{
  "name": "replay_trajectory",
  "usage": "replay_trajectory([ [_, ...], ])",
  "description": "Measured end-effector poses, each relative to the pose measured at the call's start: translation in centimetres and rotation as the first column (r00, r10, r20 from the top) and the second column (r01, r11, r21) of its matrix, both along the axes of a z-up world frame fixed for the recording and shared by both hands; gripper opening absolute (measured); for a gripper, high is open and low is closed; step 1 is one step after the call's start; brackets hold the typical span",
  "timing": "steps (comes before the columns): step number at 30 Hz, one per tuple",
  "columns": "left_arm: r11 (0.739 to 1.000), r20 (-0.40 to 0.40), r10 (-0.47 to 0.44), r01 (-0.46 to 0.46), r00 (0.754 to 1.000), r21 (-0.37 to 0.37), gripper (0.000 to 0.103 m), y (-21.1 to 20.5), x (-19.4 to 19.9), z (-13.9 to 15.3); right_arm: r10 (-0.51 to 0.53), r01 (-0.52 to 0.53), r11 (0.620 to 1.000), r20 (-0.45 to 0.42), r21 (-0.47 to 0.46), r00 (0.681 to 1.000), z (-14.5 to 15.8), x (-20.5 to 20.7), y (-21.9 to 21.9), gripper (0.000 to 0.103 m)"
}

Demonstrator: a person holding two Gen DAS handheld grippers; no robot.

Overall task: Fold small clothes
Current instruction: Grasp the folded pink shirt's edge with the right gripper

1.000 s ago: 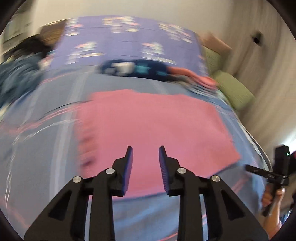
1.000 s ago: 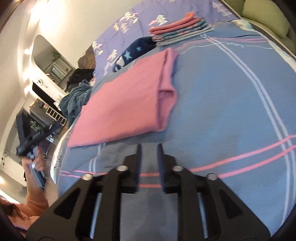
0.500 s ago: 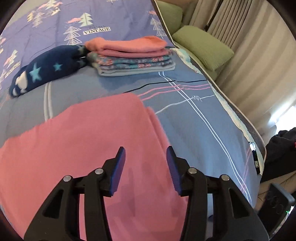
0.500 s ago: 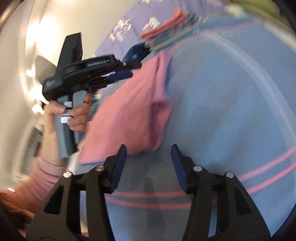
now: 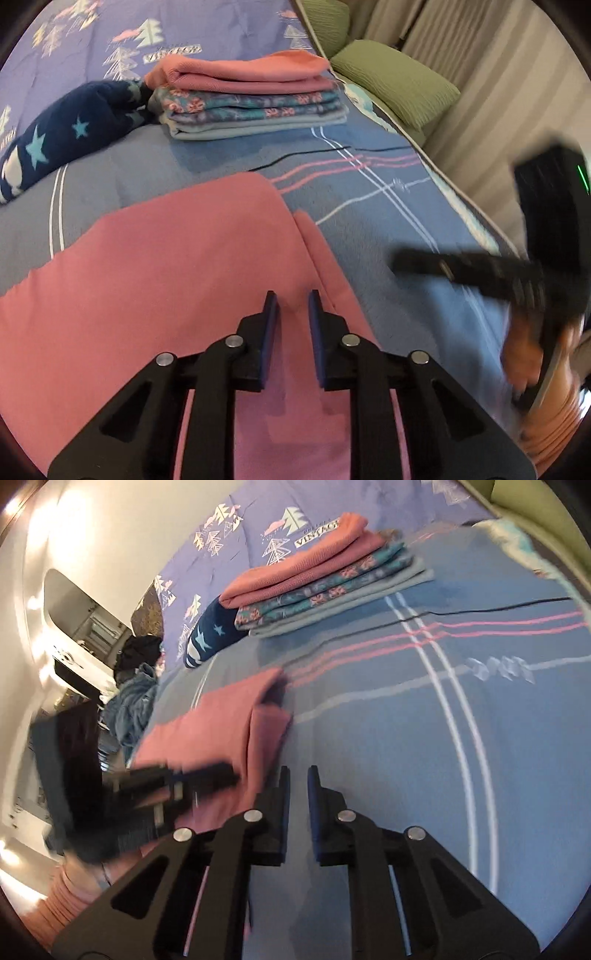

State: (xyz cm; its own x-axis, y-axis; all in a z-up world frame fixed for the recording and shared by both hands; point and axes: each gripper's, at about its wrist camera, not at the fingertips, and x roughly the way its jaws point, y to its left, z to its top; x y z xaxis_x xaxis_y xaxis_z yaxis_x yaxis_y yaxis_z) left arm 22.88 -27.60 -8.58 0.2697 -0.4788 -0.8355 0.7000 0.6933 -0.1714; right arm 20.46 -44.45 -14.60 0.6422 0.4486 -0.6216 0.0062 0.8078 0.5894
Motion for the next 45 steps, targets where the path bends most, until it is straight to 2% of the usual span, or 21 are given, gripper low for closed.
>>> replay_trajectory([
  [2, 1.000, 0.026, -0.022, 0.022, 0.999, 0.014, 0.019, -0.2, -0.3, -0.4, 0.043, -0.041, 0.997, -0.020, 0.066, 0.999, -0.8, 2.2, 0.3, 0.012],
  [3, 1.000, 0.027, -0.025, 0.024, 0.999, 0.015, 0.019, -0.3, -0.3, -0.5, 0.052, -0.049, 0.994, -0.025, 0.099, 0.998, -1.2, 2.8, 0.4, 0.020],
  [4, 1.000, 0.026, -0.027, 0.027, 0.999, 0.014, 0.019, -0.4, -0.2, -0.7, 0.064, -0.059, 0.989, -0.030, 0.136, 0.998, -1.5, 3.5, 0.6, 0.033],
  [6, 1.000, 0.024, -0.031, 0.030, 0.999, 0.006, 0.019, -0.4, 0.1, -0.7, 0.066, -0.063, 0.988, -0.020, 0.143, 0.998, -1.7, 4.1, 1.0, 0.036],
  [8, 0.999, 0.028, -0.036, 0.036, 0.999, -0.001, 0.020, -0.4, 0.1, -0.8, 0.072, -0.071, 0.992, -0.010, 0.100, 0.997, -1.4, 4.6, 1.7, 0.033],
  [10, 0.999, 0.037, -0.040, 0.041, 0.999, -0.006, 0.020, -0.3, 0.1, -0.8, 0.068, -0.066, 0.995, -0.022, 0.072, 0.997, -1.2, 5.3, 2.1, 0.011],
  [14, 0.999, 0.041, -0.019, 0.021, 0.999, -0.046, 0.022, 0.3, 0.1, -0.7, 0.014, -0.014, 0.998, 0.003, 0.068, 1.000, -0.6, 5.4, 2.2, 0.007],
  [16, 0.998, 0.031, -0.018, 0.019, 0.999, -0.052, 0.025, 0.5, 0.1, -0.8, -0.067, 0.068, 0.996, 0.025, -0.065, 0.997, -0.5, 5.3, 1.8, 0.002],
  [17, 0.998, 0.035, -0.018, 0.020, 0.999, -0.051, 0.025, 0.5, 0.0, -0.9, -0.145, 0.150, 0.966, 0.038, -0.212, 0.989, -0.6, 5.1, 1.5, 0.002],
  [18, 0.999, 0.042, -0.018, 0.020, 0.999, -0.049, 0.025, 0.5, -0.1, -0.9, -0.137, 0.143, 0.968, 0.042, -0.204, 0.990, -0.8, 4.9, 1.2, 0.002],
  [20, 0.999, 0.057, -0.018, 0.020, 0.998, -0.037, 0.026, 0.2, -0.3, -0.8, -0.111, 0.113, 0.991, 0.033, -0.066, 0.993, -1.0, 3.7, 0.0, 0.002],
  [21, 0.999, 0.062, -0.018, 0.020, 0.998, -0.030, 0.027, 0.1, -0.4, -0.8, -0.101, 0.103, 0.994, 0.038, -0.037, 0.994, -0.9, 3.0, -0.2, 0.002],
  [27, 1.000, 0.078, -0.023, 0.023, 0.997, 0.002, 0.029, -0.3, -0.6, -0.5, -0.039, 0.042, 0.998, 0.074, -0.049, 0.997, -0.3, -3.8, 0.8, 0.003],
  [29, 1.000, 0.083, -0.027, 0.026, 0.996, 0.012, 0.034, -0.6, -0.7, -0.4, -0.017, 0.022, 0.997, 0.071, -0.072, 0.997, -0.7, -6.5, 1.8, 0.005],
  [30, 0.999, 0.083, -0.029, 0.028, 0.996, 0.015, 0.038, -0.7, -0.7, -0.3, -0.012, 0.017, 0.996, 0.069, -0.082, 0.998, -0.9, -7.8, 2.2, 0.010],
  [32, 0.999, 0.069, -0.048, 0.047, 0.996, 0.016, 0.053, -1.3, -0.9, -0.2, -0.020, 0.027, 0.995, 0.074, -0.098, 0.997, -1.5, -10.9, 2.7, 0.017],
  [35, 0.996, 0.107, -0.066, 0.059, 0.992, 0.066, 0.056, -2.5, -1.4, -0.3, -0.041, 0.053, 0.990, 0.093, -0.128, 0.995, -1.8, -14.3, 3.8, 0.028],
  [38, 0.988, 0.127, -0.090, 0.072, 0.988, 0.139, 0.067, -4.0, -1.6, -0.7, -0.009, 0.012, 1.000, 0.087, -0.029, 0.996, -2.1, -17.1, 4.8, 0.043],
  [40, 0.976, 0.137, -0.090, 0.060, 0.986, 0.208, 0.073, -5.3, -1.6, -1.0, 0.037, -0.041, 0.996, 0.064, 0.074, 0.997, -2.5, -18.0, 5.9, 0.054],
  [41, 0.963, 0.136, -0.091, 0.053, 0.986, 0.263, 0.077, -6.2, -1.4, -1.2, 0.055, -0.061, 0.990, 0.052, 0.125, 0.997, -2.7, -18.0, 6.3, 0.056],
  [45, 0.945, 0.077, -0.032, 0.005, 0.997, 0.328, 0.079, -7.6, 0.1, -1.3, 0.065, -0.071, 0.983, 0.044, 0.166, 0.997, -2.6, -17.7, 8.1, 0.067],
])
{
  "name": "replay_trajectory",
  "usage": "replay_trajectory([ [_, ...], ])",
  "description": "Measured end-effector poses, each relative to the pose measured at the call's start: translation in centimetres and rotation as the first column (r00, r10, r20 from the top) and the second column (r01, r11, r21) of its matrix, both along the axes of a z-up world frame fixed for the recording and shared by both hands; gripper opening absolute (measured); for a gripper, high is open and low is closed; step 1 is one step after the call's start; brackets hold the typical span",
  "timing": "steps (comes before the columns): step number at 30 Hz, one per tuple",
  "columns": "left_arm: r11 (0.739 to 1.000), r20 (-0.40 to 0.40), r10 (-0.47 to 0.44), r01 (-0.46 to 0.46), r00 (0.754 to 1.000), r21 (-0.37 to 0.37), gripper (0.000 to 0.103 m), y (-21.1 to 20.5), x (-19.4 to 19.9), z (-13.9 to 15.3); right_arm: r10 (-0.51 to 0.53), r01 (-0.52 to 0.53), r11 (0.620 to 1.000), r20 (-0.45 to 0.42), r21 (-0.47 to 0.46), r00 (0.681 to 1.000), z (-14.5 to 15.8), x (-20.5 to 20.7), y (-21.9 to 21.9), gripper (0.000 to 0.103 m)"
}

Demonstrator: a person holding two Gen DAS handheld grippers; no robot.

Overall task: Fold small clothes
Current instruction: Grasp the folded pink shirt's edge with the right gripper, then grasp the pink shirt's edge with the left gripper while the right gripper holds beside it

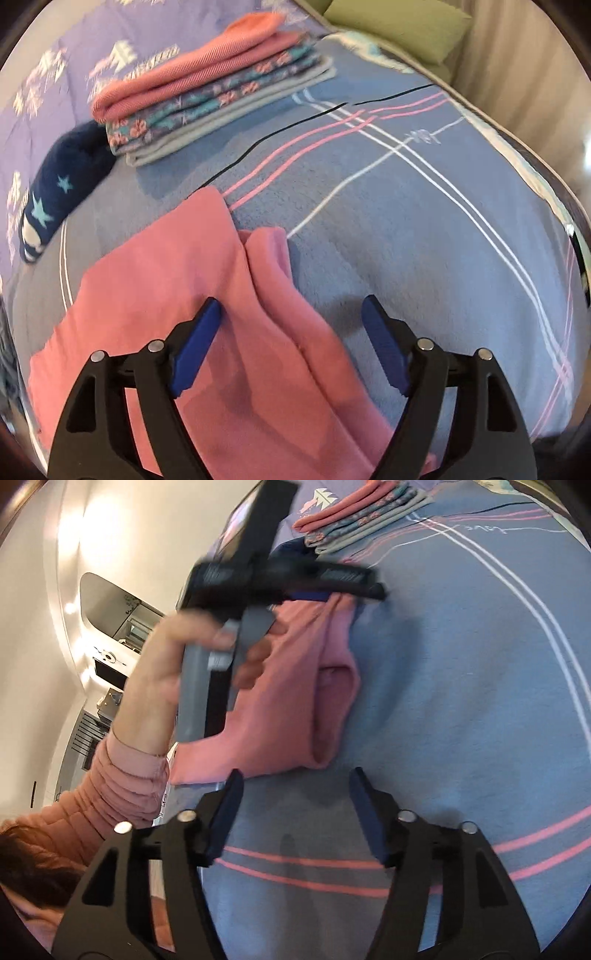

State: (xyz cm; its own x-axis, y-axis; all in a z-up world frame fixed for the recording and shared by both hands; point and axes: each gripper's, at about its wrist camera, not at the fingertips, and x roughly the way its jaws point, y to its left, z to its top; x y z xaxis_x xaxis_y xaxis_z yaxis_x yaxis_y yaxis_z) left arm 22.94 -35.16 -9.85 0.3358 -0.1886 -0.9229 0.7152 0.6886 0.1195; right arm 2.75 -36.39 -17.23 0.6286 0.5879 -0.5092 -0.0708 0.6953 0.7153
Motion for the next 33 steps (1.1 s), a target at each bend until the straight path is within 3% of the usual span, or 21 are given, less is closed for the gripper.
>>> replay_trajectory([
  [3, 0.999, 0.014, 0.041, -0.041, 0.999, 0.008, 0.050, 0.1, 0.7, 0.6, -0.031, 0.031, 1.000, -0.017, 0.004, 0.999, -0.3, 1.6, 1.1, 0.067],
  [5, 0.998, 0.052, 0.052, -0.053, 0.997, 0.025, 0.023, 0.6, 0.7, 0.8, -0.063, 0.062, 0.997, -0.034, -0.043, 0.997, 0.0, 2.9, 1.9, 0.067],
  [6, 0.998, 0.063, 0.053, -0.055, 0.997, 0.028, 0.018, 0.9, 0.7, 0.8, -0.082, 0.079, 0.995, -0.043, -0.063, 0.996, 0.1, 3.3, 2.1, 0.055],
  [7, 0.999, 0.068, 0.048, -0.049, 0.997, 0.023, 0.014, 1.2, 0.8, 0.8, -0.118, 0.112, 0.989, -0.055, -0.099, 0.991, 0.3, 3.7, 2.3, 0.015],
  [8, 0.999, 0.071, 0.045, -0.046, 0.996, 0.016, 0.011, 1.3, 0.7, 0.9, -0.163, 0.151, 0.978, -0.079, -0.141, 0.983, 0.1, 4.0, 2.3, 0.008],
  [11, 0.998, 0.087, 0.052, -0.049, 0.995, -0.036, 0.009, 2.0, 0.2, 1.5, -0.205, 0.198, 0.977, -0.100, -0.076, 0.974, -0.4, 3.5, 2.0, 0.006],
  [17, 0.993, 0.095, 0.059, -0.048, 0.994, -0.112, 0.009, 2.6, -0.9, 3.2, -0.236, 0.233, 0.968, -0.027, -0.092, 0.971, 1.2, 0.7, 2.2, 0.005],
  [25, 0.989, 0.083, -0.014, 0.026, 0.996, -0.145, 0.009, 2.1, -4.6, 4.9, -0.223, 0.222, 0.972, 0.001, -0.075, 0.975, 2.7, -3.0, 1.9, 0.004],
  [28, 0.989, 0.060, -0.094, 0.100, 0.994, -0.113, 0.017, 0.2, -6.1, 2.5, -0.242, 0.223, 0.961, -0.109, -0.163, 0.964, 1.1, -3.1, 2.2, 0.009],
  [30, 0.988, 0.085, -0.110, 0.119, 0.990, -0.102, 0.021, -0.2, -6.6, 1.5, -0.265, 0.251, 0.963, -0.167, -0.096, 0.950, -0.6, -3.5, 0.9, 0.009],
  [31, 0.985, 0.095, -0.112, 0.123, 0.989, -0.121, 0.024, 0.2, -6.8, 1.7, -0.264, 0.256, 0.964, -0.179, -0.065, 0.948, -0.6, -4.0, 0.3, 0.010],
  [33, 0.972, 0.105, -0.109, 0.128, 0.989, -0.197, 0.038, 2.1, -7.4, 3.3, -0.297, 0.283, 0.953, -0.154, -0.109, 0.942, 0.4, -5.2, -0.1, 0.016],
])
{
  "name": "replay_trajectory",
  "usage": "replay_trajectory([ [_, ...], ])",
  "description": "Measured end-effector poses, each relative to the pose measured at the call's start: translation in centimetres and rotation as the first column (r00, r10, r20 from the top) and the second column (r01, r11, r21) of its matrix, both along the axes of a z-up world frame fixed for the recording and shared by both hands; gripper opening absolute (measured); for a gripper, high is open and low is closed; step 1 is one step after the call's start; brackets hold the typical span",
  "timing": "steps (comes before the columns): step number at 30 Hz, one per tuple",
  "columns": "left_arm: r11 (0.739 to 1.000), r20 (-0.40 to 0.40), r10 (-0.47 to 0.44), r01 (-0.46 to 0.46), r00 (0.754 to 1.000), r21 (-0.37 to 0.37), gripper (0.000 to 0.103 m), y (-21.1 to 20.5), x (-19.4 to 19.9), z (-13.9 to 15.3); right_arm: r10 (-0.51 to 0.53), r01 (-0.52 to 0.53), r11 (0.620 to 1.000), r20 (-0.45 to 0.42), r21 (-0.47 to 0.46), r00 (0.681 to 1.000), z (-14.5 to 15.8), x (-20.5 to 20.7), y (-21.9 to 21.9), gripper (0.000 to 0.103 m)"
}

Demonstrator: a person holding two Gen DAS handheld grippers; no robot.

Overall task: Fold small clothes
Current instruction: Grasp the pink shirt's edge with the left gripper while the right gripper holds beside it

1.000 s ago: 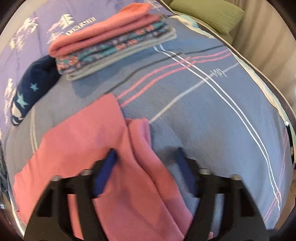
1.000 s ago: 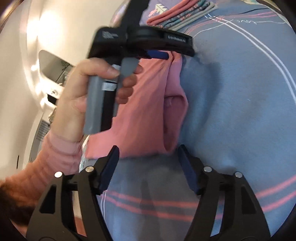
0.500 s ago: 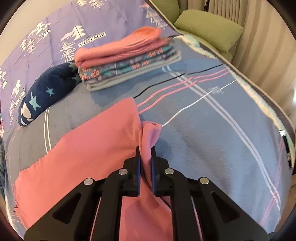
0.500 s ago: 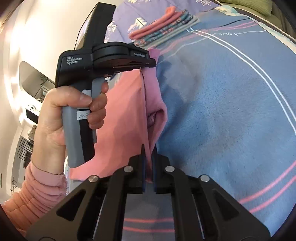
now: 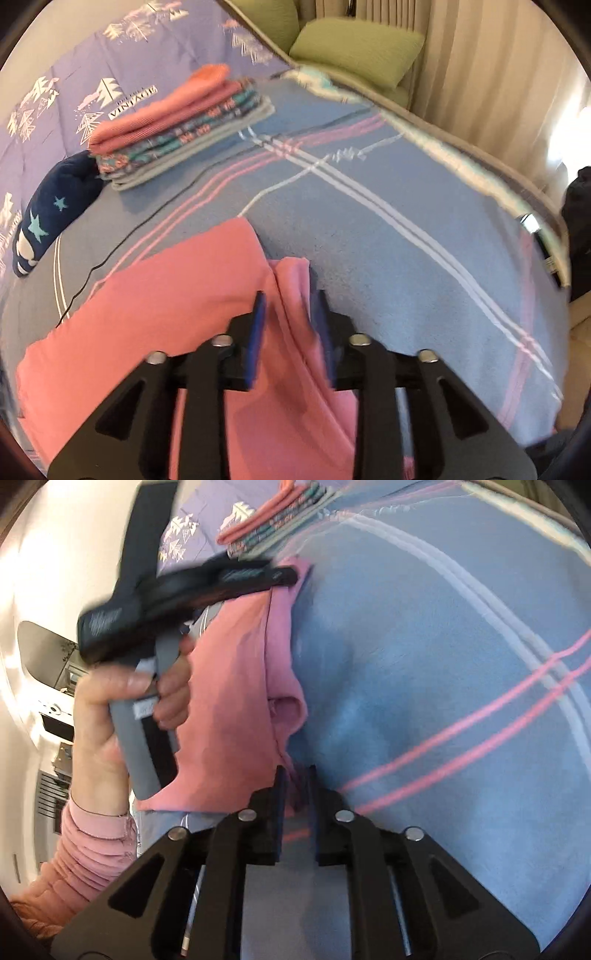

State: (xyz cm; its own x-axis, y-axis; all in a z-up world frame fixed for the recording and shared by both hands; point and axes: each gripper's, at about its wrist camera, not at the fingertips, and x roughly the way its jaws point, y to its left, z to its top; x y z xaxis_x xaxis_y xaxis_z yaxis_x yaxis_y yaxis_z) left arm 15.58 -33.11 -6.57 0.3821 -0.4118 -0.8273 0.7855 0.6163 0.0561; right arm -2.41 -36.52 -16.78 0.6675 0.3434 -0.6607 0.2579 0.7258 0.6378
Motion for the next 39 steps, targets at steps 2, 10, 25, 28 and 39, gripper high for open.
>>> replay_trajectory([
  [2, 0.997, 0.070, 0.029, -0.024, 0.997, -0.068, 0.048, 3.5, -0.8, 2.3, -0.057, 0.061, 0.989, 0.037, -0.138, 0.998, 1.6, -1.3, -0.1, 0.023],
  [10, 0.865, 0.144, 0.464, -0.412, 0.874, -0.285, 0.065, 29.0, -2.0, 6.3, 0.130, -0.017, 0.870, 0.195, -0.493, 0.972, 6.6, -0.6, 6.7, 0.026],
  [25, 0.679, -0.344, 0.470, -0.582, 0.813, -0.448, 0.065, 50.3, 1.9, -2.1, 0.736, -0.448, 0.314, -0.084, -0.837, 0.671, 2.8, 9.3, 38.4, 0.052],
  [28, 0.702, -0.407, 0.380, -0.546, 0.830, -0.458, 0.065, 48.4, 5.0, -3.2, 0.733, -0.435, 0.248, -0.126, -0.866, 0.668, 1.5, 10.4, 41.7, 0.054],
  [39, 0.723, -0.500, 0.253, -0.506, 0.828, -0.471, 0.027, 43.5, 14.8, -5.7, 0.671, -0.307, 0.175, -0.115, -0.935, 0.732, -0.5, 14.2, 45.2, 0.017],
])
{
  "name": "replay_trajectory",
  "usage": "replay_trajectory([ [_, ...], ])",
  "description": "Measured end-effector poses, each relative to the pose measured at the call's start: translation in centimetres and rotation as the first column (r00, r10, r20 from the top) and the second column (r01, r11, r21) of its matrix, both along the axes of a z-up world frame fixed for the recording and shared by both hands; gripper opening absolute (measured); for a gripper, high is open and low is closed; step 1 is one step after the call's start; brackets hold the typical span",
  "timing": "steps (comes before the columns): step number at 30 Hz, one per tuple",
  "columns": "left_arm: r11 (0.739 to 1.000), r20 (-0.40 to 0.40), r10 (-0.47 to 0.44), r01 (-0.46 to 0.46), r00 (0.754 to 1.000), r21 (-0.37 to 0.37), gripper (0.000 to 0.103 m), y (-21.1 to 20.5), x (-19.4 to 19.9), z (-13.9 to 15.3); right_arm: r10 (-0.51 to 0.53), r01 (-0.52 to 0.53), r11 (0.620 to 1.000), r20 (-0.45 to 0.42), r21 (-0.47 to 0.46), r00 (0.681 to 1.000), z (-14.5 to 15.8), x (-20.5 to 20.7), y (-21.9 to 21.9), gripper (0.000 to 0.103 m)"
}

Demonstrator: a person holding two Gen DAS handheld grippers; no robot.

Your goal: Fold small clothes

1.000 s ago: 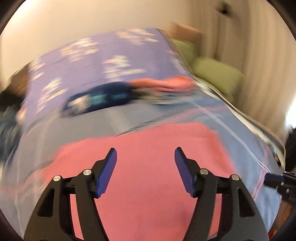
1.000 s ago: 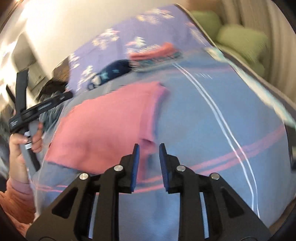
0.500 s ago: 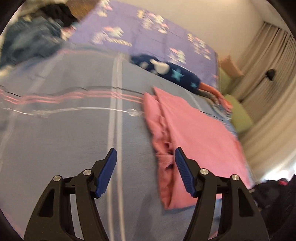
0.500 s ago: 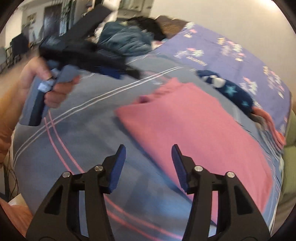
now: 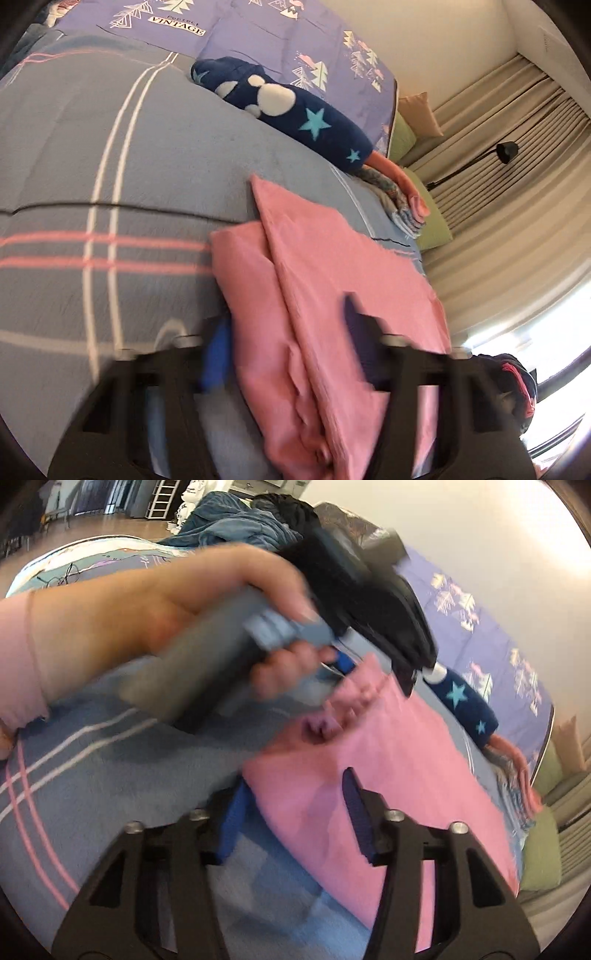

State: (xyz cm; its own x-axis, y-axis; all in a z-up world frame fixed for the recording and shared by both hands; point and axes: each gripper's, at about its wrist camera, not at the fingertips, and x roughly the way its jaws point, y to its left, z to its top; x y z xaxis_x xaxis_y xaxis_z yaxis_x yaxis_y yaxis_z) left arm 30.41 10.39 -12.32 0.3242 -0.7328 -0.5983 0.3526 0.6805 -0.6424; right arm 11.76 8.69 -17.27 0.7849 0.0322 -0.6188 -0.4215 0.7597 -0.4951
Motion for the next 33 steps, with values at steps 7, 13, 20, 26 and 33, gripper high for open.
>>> replay_trajectory([
  [7, 1.000, -0.012, 0.012, -0.011, 1.000, 0.015, 0.006, 0.1, -0.5, 1.5, 0.032, -0.035, 0.987, 0.022, 0.154, 0.999, 3.1, -1.6, -2.1, 0.004],
  [13, 0.999, 0.026, -0.011, 0.009, 1.000, 0.052, 0.006, 1.5, -5.1, 4.5, 0.168, -0.144, 0.939, -0.050, 0.313, 0.985, 7.1, -6.0, -5.9, 0.004],
  [20, 0.991, -0.015, 0.019, -0.017, 1.000, 0.130, 0.007, 3.8, -8.7, 1.0, 0.257, -0.191, 0.934, -0.193, 0.303, 0.947, 3.3, -8.3, -4.1, 0.005],
  [26, 0.988, 0.034, 0.112, -0.115, 0.993, 0.104, 0.010, 5.5, -8.4, 1.1, 0.262, -0.177, 0.922, -0.219, 0.344, 0.940, 2.4, -8.6, -3.9, 0.042],
  [33, 0.964, 0.093, 0.231, -0.241, 0.968, 0.110, 0.016, 8.6, -9.1, 3.5, 0.096, -0.021, 0.932, -0.189, 0.363, 0.977, 3.6, -9.3, -10.1, 0.044],
])
